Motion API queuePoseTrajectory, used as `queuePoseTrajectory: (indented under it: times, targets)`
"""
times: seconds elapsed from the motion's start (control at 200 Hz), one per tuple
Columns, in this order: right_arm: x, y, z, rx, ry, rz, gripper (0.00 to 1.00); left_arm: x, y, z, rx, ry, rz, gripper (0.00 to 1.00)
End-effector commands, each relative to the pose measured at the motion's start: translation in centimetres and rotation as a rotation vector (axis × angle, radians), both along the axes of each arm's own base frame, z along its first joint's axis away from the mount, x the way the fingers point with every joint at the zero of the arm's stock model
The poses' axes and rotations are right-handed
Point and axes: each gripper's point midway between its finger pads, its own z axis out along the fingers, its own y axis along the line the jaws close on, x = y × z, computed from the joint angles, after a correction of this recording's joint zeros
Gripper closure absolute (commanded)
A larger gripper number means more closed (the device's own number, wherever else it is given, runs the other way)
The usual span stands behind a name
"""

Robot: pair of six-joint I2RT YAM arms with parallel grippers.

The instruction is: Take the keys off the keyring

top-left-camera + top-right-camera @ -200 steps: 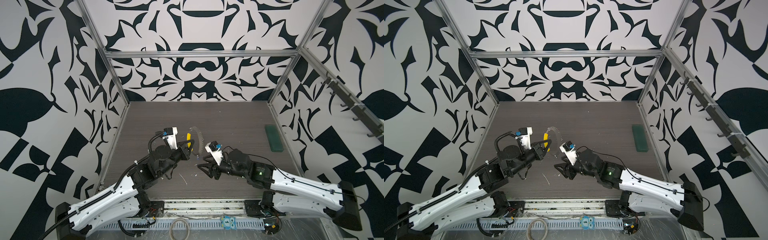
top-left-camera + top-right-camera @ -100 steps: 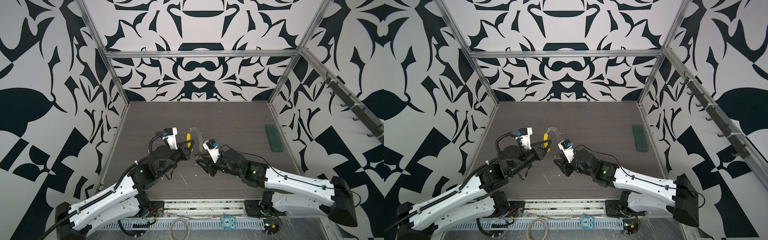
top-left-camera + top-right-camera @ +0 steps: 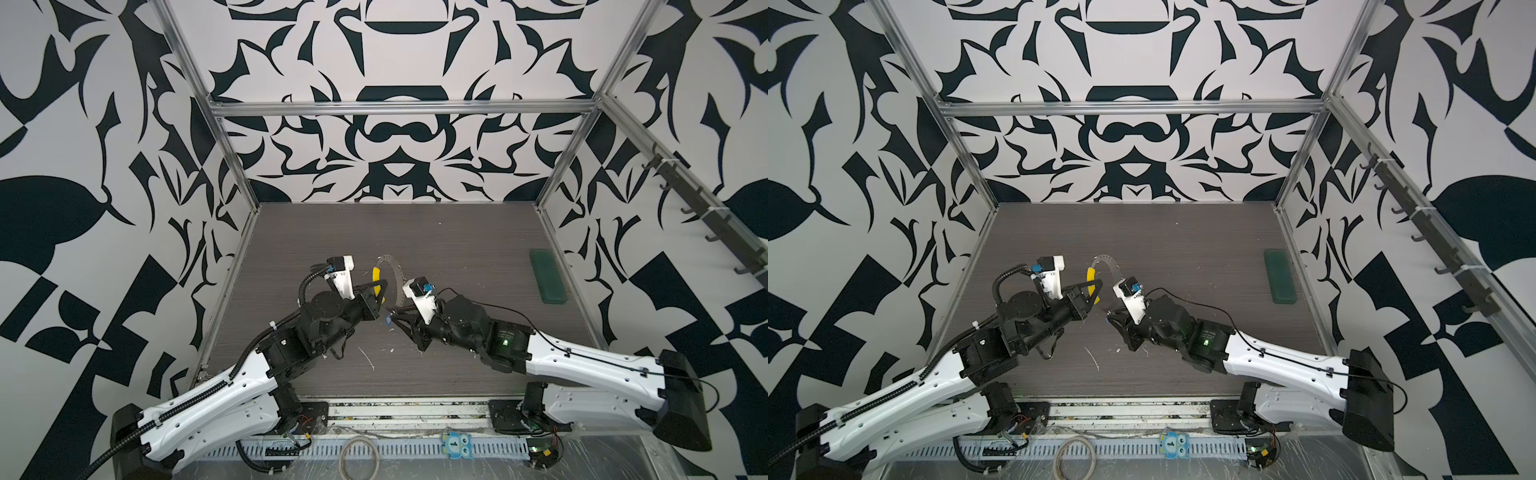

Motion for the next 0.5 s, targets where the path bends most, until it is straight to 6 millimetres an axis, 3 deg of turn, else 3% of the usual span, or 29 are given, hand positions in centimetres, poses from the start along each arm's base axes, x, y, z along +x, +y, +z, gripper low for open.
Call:
queuePoseTrajectory:
  times: [0.0,0.495]
  targets:
    - [0.1,1.0,4.7,0.116,-0.068,0.021,0.74,0.0,0.2,-0.6,-0.013,0.011,0.009,1.0]
    - [-0.1,1.2,5.6,0.139,-0.075,0.036,0.79,0.0,0.4,-1.0,-0.007,0.016,0.017,1.0]
